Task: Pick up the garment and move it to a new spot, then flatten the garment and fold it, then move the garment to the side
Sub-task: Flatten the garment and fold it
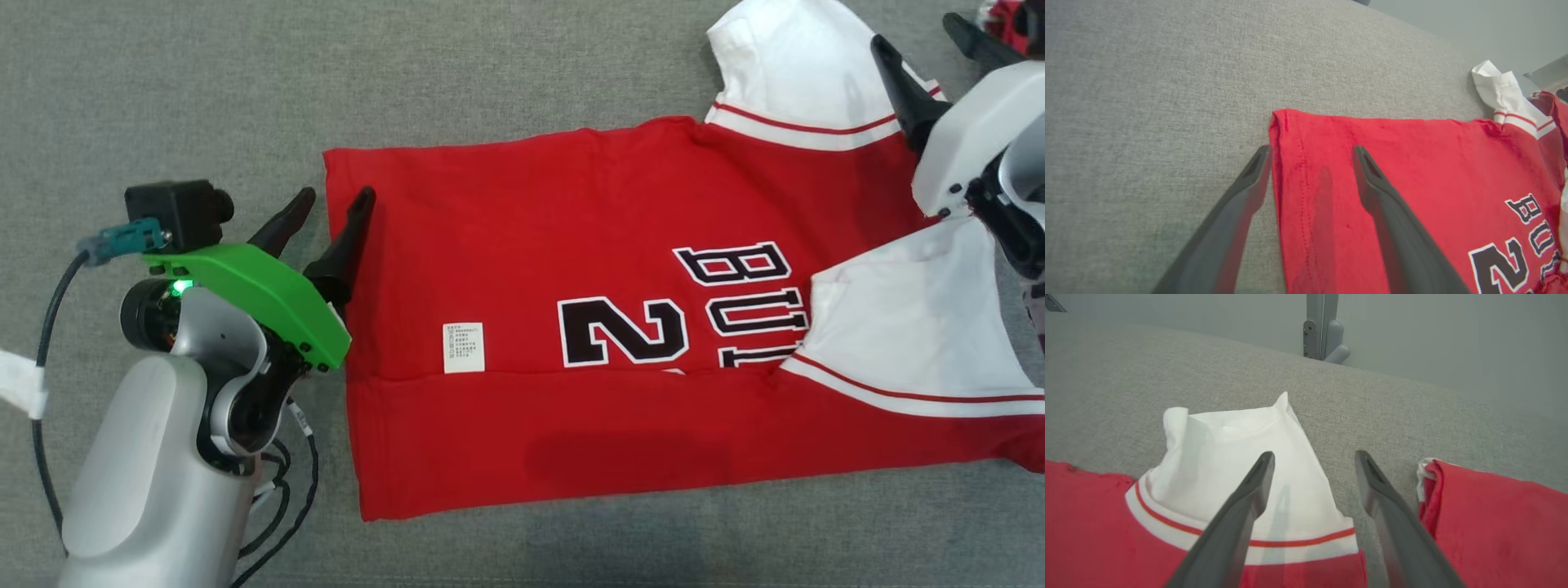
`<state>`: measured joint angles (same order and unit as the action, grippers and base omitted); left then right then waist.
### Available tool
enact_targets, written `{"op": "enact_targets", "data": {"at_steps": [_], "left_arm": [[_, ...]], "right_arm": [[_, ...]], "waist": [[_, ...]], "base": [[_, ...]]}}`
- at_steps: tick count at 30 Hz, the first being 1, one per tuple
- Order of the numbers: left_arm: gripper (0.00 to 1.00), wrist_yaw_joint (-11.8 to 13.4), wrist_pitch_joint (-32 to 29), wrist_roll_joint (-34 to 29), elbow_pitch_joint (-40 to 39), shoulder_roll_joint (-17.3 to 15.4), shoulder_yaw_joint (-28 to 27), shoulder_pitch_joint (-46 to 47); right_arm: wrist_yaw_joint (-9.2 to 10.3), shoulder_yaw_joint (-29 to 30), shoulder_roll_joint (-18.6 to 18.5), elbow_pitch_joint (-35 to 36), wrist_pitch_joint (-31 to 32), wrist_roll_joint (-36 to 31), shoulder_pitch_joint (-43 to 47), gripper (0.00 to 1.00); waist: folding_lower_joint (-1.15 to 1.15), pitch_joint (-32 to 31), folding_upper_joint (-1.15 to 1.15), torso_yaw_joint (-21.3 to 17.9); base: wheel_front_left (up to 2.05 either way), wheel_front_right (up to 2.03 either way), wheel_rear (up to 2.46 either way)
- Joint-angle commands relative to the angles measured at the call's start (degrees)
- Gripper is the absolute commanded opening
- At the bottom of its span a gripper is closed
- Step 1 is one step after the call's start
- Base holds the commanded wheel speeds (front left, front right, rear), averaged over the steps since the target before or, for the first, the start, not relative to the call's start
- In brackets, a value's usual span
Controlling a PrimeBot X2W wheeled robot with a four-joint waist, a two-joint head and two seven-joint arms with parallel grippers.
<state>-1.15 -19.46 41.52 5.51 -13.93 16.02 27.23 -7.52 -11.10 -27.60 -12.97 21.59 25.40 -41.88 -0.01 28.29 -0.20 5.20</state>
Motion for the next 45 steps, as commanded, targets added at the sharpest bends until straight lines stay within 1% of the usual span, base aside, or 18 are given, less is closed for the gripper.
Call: {"op": "enact_targets", "data": {"at_steps": [1,5,7,11,15,16,17,18,19,20,23,26,31,35,38,41,42,45], "left_arm": [[1.00,-0.4,0.3,-0.5,0.5,0.2,0.2,0.9],[1.00,-2.3,0.8,0.0,4.6,1.2,1.1,4.6],[1.00,-2.9,1.2,0.1,6.3,1.4,1.5,5.7],[1.00,-3.8,1.6,0.4,8.7,2.0,2.4,7.0],[1.00,-4.8,1.8,2.0,10.3,2.9,3.2,8.2],[1.00,-5.0,2.1,2.4,10.7,3.0,3.3,8.3],[1.00,-5.4,2.2,3.0,11.5,2.9,4.0,8.5],[0.49,-5.6,2.3,3.6,11.8,3.1,4.2,8.5],[0.11,-5.8,2.4,4.3,12.2,3.3,4.5,8.4],[0.00,-6.0,2.1,4.7,12.5,3.3,4.9,8.1],[0.00,-6.2,3.2,5.7,13.2,2.2,5.1,7.2],[0.00,-6.3,4.9,6.0,13.3,0.8,4.4,6.5],[0.00,-6.1,7.5,6.2,11.9,-1.4,2.8,3.5],[0.00,-5.7,9.0,6.5,9.6,-2.7,2.0,-0.9],[0.00,-5.1,10.4,7.2,7.1,-2.8,1.2,-4.5],[0.00,-3.9,11.7,7.1,4.5,-3.4,0.4,-8.4],[0.00,-3.9,11.7,7.1,4.5,-3.4,0.4,-8.4],[0.00,-2.7,12.7,7.3,1.8,-3.5,-0.3,-12.3]], "right_arm": [[0.07,-0.4,-0.1,-0.6,-0.1,-0.8,-0.7,1.00],[0.09,-2.4,0.8,-5.9,-1.7,-2.0,-6.2,1.00],[0.09,-3.3,0.6,-8.6,-2.3,-2.8,-8.1,1.00],[0.09,-5.4,0.1,-12.7,-3.5,-2.9,-10.7,1.00],[0.06,-7.6,0.1,-15.5,-4.5,-1.8,-11.7,1.00],[0.04,-8.1,0.4,-16.0,-4.9,-1.1,-11.8,0.42],[0.03,-8.7,0.8,-16.8,-6.3,0.4,-11.9,0.00],[0.04,-8.6,0.9,-17.2,-7.2,1.1,-11.8,0.00],[0.04,-8.1,1.1,-17.9,-8.3,1.9,-11.6,0.00],[0.09,-7.8,1.2,-18.5,-9.3,2.7,-11.2,0.00],[0.09,-7.6,1.6,-19.7,-12.7,4.3,-10.1,0.00],[0.09,-6.0,3.0,-19.7,-16.9,7.2,-9.0,0.00],[0.06,-6.8,3.4,-15.8,-21.4,11.3,-4.7,0.00],[0.07,-7.2,2.2,-11.0,-23.7,14.2,0.2,0.00],[0.06,-6.0,1.3,-7.5,-25.3,15.6,5.1,0.00],[0.06,-5.1,0.4,-4.2,-25.2,16.4,9.7,0.00],[0.06,-5.1,0.4,-4.2,-25.2,16.4,9.7,0.00],[0.06,-4.1,0.4,-2.0,-25.0,16.4,14.3,0.00]], "waist": [[0.01,4.3,0.20,3.4],[0.01,6.0,0.20,4.5],[0.01,6.4,0.20,4.9],[0.01,6.9,0.20,5.5],[0.01,7.2,0.20,5.5],[0.01,7.1,0.20,5.4],[0.01,6.6,0.20,4.9],[0.01,6.2,0.20,4.7],[0.01,5.7,0.20,4.4],[0.01,5.1,0.20,4.1],[0.01,3.0,0.20,3.0],[0.01,0.7,0.20,1.8],[0.01,-3.2,0.20,-0.7],[0.01,-6.6,0.20,-2.8],[0.01,-8.9,0.20,-4.1],[0.01,-10.7,0.20,-5.5],[0.01,-10.7,0.20,-5.5],[0.01,-12.0,0.20,-6.6]], "base": [[0.00,0.00,0.00],[0.00,0.00,0.00],[0.00,0.00,0.00],[0.00,0.00,0.00],[0.00,0.00,0.00],[0.00,0.00,0.00],[0.00,0.00,0.00],[0.00,0.00,0.00],[0.00,0.00,0.00],[0.00,0.00,0.00],[0.00,0.00,0.00],[0.00,0.00,0.00],[0.00,0.00,0.00],[0.00,0.00,0.00],[0.00,0.00,0.00],[0.00,0.00,0.00],[0.00,0.00,0.00],[0.00,0.00,0.00]]}}
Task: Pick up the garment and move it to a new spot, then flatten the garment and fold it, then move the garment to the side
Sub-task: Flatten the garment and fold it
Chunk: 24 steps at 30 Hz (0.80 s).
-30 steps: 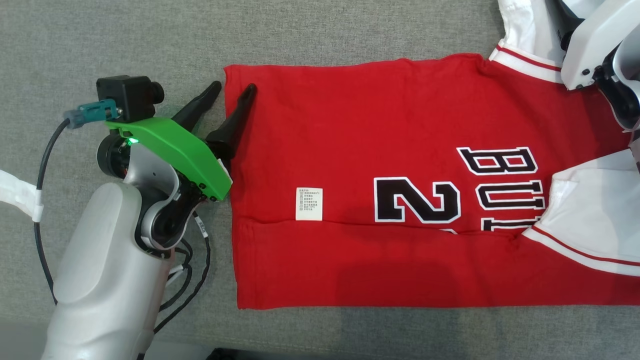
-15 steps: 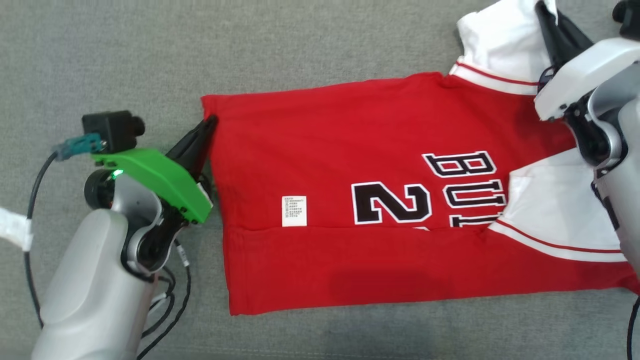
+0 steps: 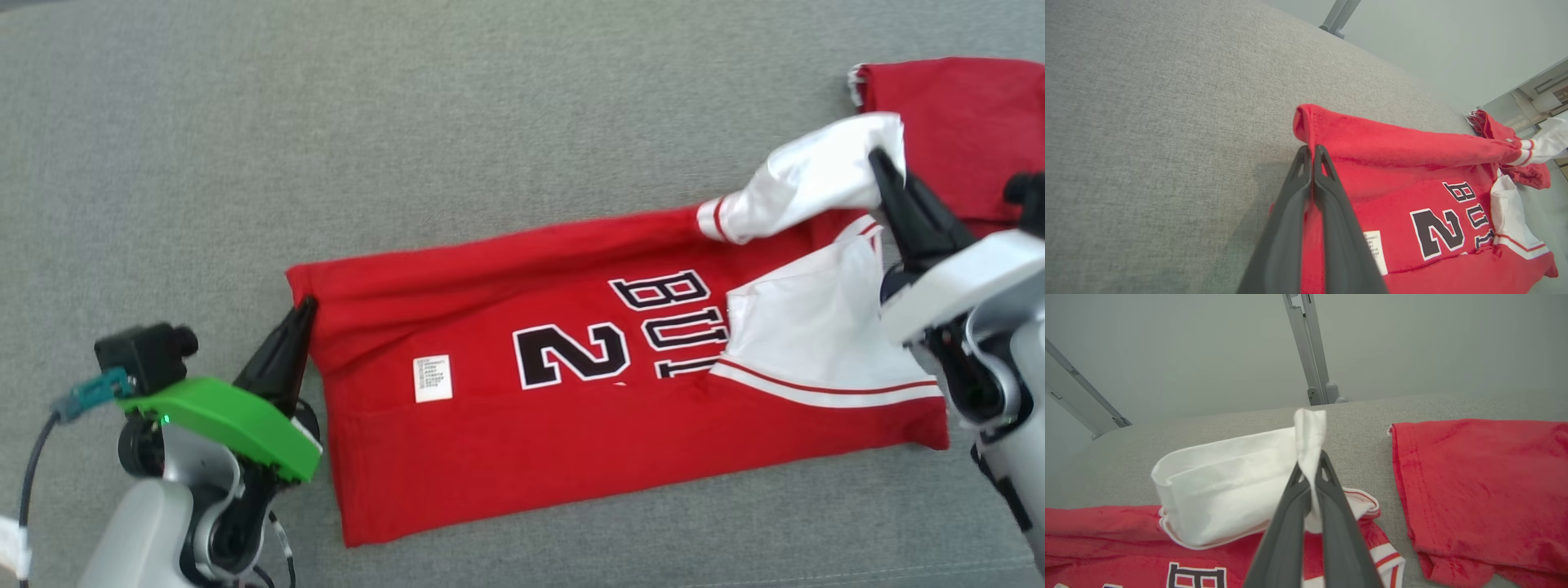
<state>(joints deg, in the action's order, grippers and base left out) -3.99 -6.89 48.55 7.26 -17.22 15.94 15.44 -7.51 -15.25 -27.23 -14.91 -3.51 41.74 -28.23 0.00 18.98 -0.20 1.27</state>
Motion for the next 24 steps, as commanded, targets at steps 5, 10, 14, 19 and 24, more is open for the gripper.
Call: {"op": "enact_targets", "data": {"at_steps": [5,10,14,19,24], "left_arm": [[0.00,1.7,0.9,1.3,-3.6,0.3,-0.5,-6.8],[0.22,3.0,1.7,2.8,-5.7,1.4,-0.5,-11.9],[1.00,4.5,2.5,2.3,-6.2,2.2,0.1,-15.4],[1.00,8.2,5.6,-1.7,-6.6,1.3,0.4,-21.7],[1.00,11.7,10.7,-4.9,-9.0,2.1,-0.6,-27.3]], "right_arm": [[0.05,1.2,1.4,2.5,0.3,-0.4,7.3,0.00],[0.05,1.9,2.9,2.5,-0.1,-1.8,12.1,0.28],[0.05,2.1,3.0,1.6,0.5,-4.1,14.7,1.00],[0.05,3.1,2.2,3.5,1.0,-4.8,18.8,1.00],[0.05,8.3,1.3,6.2,1.4,-4.1,23.4,1.00]], "waist": [[0.00,-4.0,0.20,-3.3],[0.00,-4.7,0.20,-3.3],[0.00,-5.4,0.20,-3.0],[0.00,-6.8,0.20,-2.9],[0.00,-7.7,0.20,-2.4]], "base": [[0.00,0.00,0.00],[0.00,0.00,0.00],[0.00,0.00,0.00],[0.00,0.00,0.00],[0.00,0.00,0.00]]}}
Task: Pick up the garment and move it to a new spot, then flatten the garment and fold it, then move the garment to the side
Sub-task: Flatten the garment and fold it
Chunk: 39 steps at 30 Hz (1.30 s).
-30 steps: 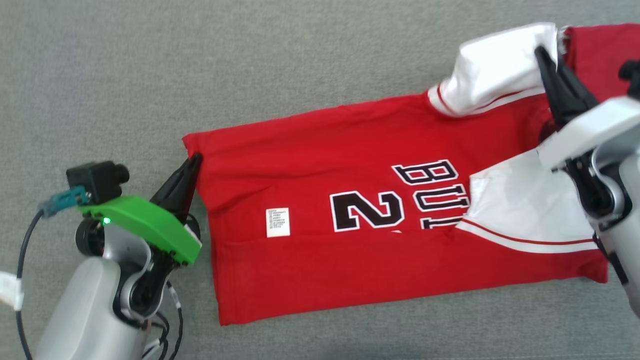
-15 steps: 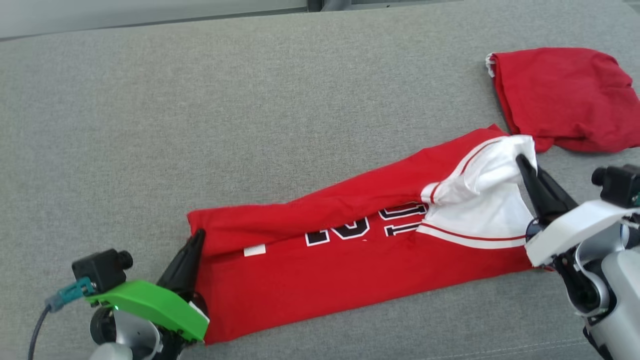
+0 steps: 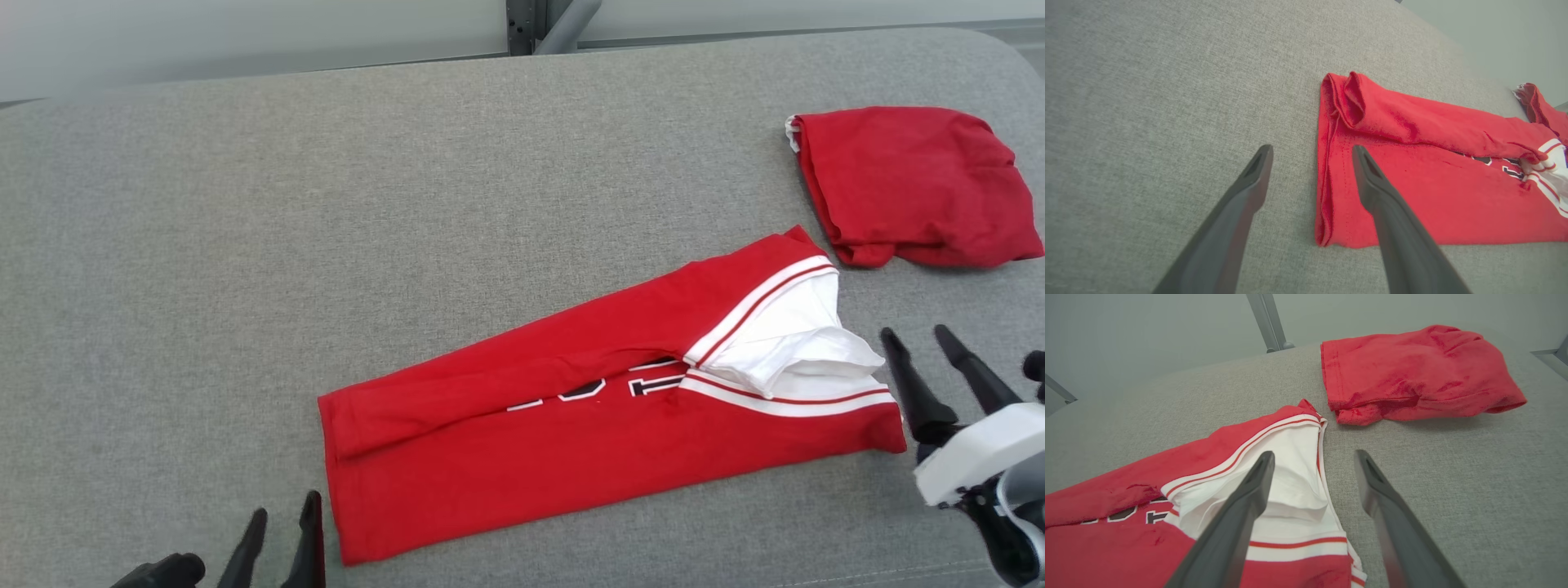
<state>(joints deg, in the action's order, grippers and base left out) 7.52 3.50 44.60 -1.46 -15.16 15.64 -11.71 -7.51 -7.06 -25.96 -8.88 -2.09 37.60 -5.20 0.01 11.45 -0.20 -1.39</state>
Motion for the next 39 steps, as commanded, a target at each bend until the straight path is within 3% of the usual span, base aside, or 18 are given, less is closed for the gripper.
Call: {"op": "enact_targets", "data": {"at_steps": [1,8,21,27,28,29,32,39], "left_arm": [[1.00,0.6,2.0,-1.5,-0.9,0.3,-0.5,-0.5],[1.00,1.5,10.4,-9.0,-1.5,2.7,0.0,2.3],[1.00,-1.5,11.8,-15.7,0.9,5.4,0.1,5.9],[1.00,-3.7,11.7,-19.2,1.2,8.3,-3.2,4.4],[1.00,-4.2,11.7,-19.6,1.5,8.7,-3.5,4.1],[1.00,-4.6,11.7,-20.0,1.6,9.1,-3.9,4.1],[1.00,-5.6,11.7,-20.9,2.0,10.3,-4.8,3.7],[1.00,-7.0,11.7,-22.1,2.9,11.7,-6.9,1.9]], "right_arm": [[0.05,1.6,-0.1,0.4,0.2,-0.2,0.9,1.00],[0.05,5.4,3.1,-2.2,4.4,-1.6,-1.4,1.00],[0.04,1.8,5.1,-17.9,7.8,-7.2,-9.8,1.00],[0.03,-0.3,5.3,-22.5,8.2,-4.8,-10.2,1.00],[0.02,-1.0,5.4,-22.9,8.5,-3.8,-10.2,0.43],[0.01,-1.5,5.6,-23.0,8.6,-2.8,-10.1,0.00],[0.01,-3.3,4.9,-22.8,8.9,0.4,-10.1,0.00],[0.06,-4.1,-0.5,-18.8,5.5,4.2,-11.7,0.00]], "waist": [[-0.01,-0.3,0.20,0.4],[-0.01,0.3,0.20,1.7],[-0.01,2.1,0.20,4.7],[-0.01,2.0,0.20,5.9],[-0.01,1.8,0.20,6.0],[-0.01,1.6,0.20,6.1],[-0.01,0.6,0.20,6.1],[-0.01,-2.7,0.20,5.0]], "base": [[0.00,0.00,0.00],[0.00,0.00,0.00],[0.00,0.00,0.00],[0.00,0.00,0.00],[0.00,0.00,0.00],[0.00,0.00,0.00],[0.00,0.00,0.00],[0.00,0.00,0.00]]}}
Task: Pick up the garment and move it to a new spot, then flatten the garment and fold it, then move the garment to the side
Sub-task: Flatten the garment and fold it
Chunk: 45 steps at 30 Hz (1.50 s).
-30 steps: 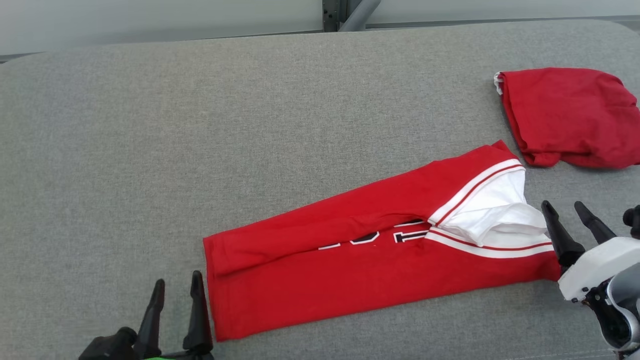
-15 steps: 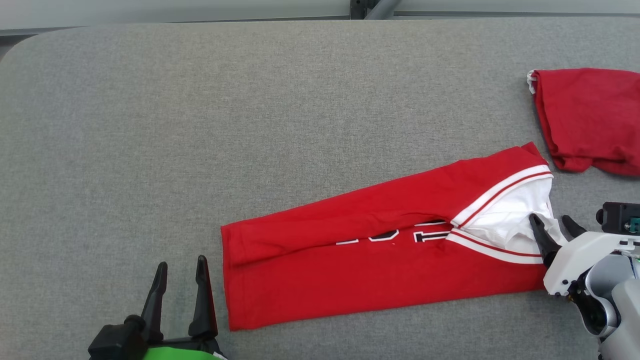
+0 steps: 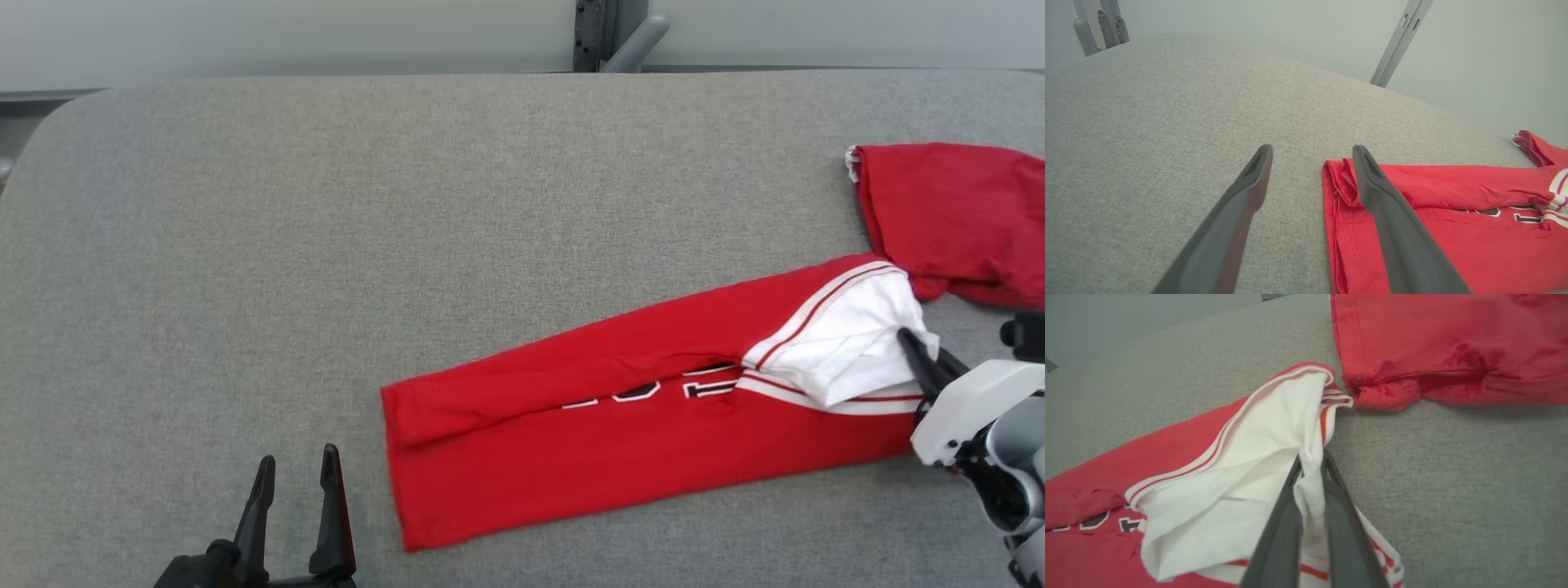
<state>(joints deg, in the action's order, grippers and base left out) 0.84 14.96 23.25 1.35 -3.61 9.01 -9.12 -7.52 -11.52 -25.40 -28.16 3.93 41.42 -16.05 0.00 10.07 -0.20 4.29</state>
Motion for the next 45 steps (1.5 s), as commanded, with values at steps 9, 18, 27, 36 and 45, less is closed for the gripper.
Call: {"op": "enact_targets", "data": {"at_steps": [9,18,27,36,45], "left_arm": [[1.00,-0.7,0.2,-2.4,1.2,0.7,-1.0,-2.4],[1.00,-0.4,0.2,-1.8,1.7,0.7,0.6,-1.3],[1.00,-0.5,0.2,-2.1,2.8,0.7,2.1,0.9],[1.00,-0.4,0.2,-3.4,3.1,0.7,2.3,2.2],[1.00,-0.1,0.2,-3.0,4.1,0.7,2.6,2.0]], "right_arm": [[0.08,7.0,-10.2,8.3,-0.3,2.0,1.9,0.00],[0.04,4.7,-5.6,23.6,4.3,-2.2,5.7,0.00],[0.03,-7.3,8.1,28.7,7.2,-8.3,9.6,0.00],[0.03,-10.5,20.2,17.5,3.2,-14.7,6.7,0.00],[0.03,-12.0,22.1,13.6,0.6,-16.0,6.0,1.00]], "waist": [[0.00,-4.3,0.20,-2.3],[0.00,-3.4,0.20,-2.4],[0.00,-2.2,0.20,-1.4],[0.00,-2.1,0.20,1.0],[0.00,-2.8,0.20,2.0]], "base": [[0.00,0.00,0.00],[0.00,0.00,0.00],[0.00,0.00,0.00],[0.00,0.00,0.00],[0.00,0.00,0.00]]}}
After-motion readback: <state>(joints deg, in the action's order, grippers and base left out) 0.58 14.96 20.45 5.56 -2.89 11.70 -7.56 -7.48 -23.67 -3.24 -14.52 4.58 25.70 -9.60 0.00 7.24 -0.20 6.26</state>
